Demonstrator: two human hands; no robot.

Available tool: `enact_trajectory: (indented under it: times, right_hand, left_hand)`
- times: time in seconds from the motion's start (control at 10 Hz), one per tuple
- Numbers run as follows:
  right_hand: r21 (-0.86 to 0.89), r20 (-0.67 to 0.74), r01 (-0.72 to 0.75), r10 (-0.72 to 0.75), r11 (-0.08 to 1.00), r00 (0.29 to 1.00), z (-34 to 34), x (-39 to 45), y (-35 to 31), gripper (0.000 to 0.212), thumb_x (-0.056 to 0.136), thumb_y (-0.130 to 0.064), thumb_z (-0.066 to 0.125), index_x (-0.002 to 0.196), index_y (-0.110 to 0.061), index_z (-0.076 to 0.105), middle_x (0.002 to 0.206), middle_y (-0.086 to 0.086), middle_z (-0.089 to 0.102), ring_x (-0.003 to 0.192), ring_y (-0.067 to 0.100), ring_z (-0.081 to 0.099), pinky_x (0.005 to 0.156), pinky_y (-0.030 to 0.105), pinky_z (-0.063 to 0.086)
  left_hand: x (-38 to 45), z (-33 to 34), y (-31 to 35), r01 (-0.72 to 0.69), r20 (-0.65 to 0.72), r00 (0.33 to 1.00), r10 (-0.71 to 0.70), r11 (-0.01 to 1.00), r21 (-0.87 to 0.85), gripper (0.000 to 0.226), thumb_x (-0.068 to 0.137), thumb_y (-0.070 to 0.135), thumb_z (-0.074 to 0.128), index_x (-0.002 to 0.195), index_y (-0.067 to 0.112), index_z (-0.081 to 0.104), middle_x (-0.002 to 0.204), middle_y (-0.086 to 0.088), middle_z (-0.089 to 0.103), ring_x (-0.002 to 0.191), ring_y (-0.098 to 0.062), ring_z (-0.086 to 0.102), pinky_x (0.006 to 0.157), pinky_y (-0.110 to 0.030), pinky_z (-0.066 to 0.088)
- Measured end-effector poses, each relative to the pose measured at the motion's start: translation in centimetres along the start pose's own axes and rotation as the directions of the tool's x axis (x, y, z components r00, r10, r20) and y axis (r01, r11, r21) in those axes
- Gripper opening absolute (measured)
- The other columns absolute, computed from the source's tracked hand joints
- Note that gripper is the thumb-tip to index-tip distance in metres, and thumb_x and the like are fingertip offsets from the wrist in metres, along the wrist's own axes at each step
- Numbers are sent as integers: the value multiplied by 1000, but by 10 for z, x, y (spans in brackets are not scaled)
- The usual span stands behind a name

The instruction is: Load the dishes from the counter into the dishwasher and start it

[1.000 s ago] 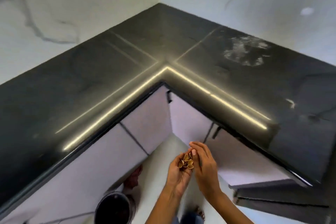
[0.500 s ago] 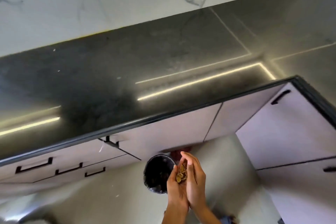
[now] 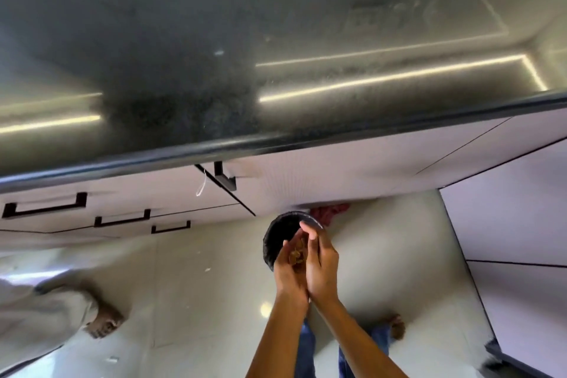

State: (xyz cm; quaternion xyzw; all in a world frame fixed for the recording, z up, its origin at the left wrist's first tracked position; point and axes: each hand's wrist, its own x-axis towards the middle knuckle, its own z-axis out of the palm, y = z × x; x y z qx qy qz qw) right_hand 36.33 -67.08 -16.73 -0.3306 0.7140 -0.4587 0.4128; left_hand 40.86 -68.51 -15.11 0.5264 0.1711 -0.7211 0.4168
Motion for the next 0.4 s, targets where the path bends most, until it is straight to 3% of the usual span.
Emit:
enact_trajectory:
  times: [0.1, 0.2, 0.3, 0.4]
  right_hand:
    - [-154, -43, 72, -79, 985, 996, 5, 8, 18, 28, 99, -21, 39, 114, -18, 62, 112, -8, 62, 105, 10, 59, 96, 28, 45]
    - [-199, -77, 89, -106, 976, 991, -4, 9, 24, 33, 96, -22, 36, 110, -9, 63, 108, 2, 67, 101, 13, 62, 92, 14, 44]
    - [-238, -71, 99, -119, 966, 990, -16, 4, 25, 33, 94, -19, 36, 107, -6, 64, 102, 3, 68, 93, 11, 62, 83, 1, 38]
    - [-229, -119, 21, -49, 973, 992, -24, 0, 26, 28, 99, -14, 38, 106, -7, 64, 99, 4, 68, 90, 12, 62, 78, 1, 40]
  left_hand:
    - [24, -13, 13, -27, 3, 1000, 27, 999, -31, 39, 99, 26, 41, 128, 4, 54, 96, -14, 69, 91, -27, 63, 83, -35, 49]
    - [38, -23, 22, -60, -45, 997, 62, 997, 57, 45, 103, 32, 31, 144, 15, 38, 146, -7, 41, 136, -23, 35, 107, -32, 26]
    - [38, -26, 27, -49, -96, 993, 72, 974, 222, 46, 103, 30, 32, 145, 14, 34, 154, -3, 26, 143, -18, 19, 115, -30, 12]
    - [34, -32, 24, -88, -99, 988, 119, 957, 277, 40, 102, 20, 34, 138, 4, 44, 146, -9, 41, 135, -20, 37, 111, -29, 22]
